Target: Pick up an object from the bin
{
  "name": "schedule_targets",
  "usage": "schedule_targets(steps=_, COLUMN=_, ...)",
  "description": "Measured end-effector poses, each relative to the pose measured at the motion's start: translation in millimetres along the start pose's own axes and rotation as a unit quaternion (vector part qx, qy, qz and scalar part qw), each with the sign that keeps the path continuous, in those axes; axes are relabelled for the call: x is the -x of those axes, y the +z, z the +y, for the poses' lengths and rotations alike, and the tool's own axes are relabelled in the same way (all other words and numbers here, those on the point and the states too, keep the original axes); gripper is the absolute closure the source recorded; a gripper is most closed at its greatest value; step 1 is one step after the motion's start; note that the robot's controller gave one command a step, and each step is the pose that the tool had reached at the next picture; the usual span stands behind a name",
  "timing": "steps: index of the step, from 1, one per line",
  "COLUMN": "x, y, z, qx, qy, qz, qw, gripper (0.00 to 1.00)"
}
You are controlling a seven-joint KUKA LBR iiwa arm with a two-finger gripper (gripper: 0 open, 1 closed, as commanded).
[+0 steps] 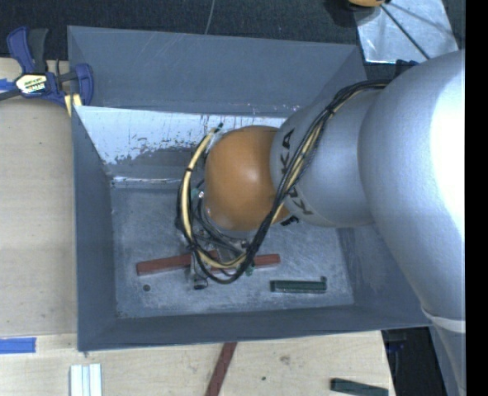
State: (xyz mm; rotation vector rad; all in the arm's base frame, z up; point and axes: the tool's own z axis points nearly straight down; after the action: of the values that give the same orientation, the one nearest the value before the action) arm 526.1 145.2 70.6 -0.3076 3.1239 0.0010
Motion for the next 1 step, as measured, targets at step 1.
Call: schedule_targets(steps=1, x=0.0, y=0.0, z=0.1, qx=0.000, qy=0.000, qz=0.0000, qw=1.0000, gripper=1.00)
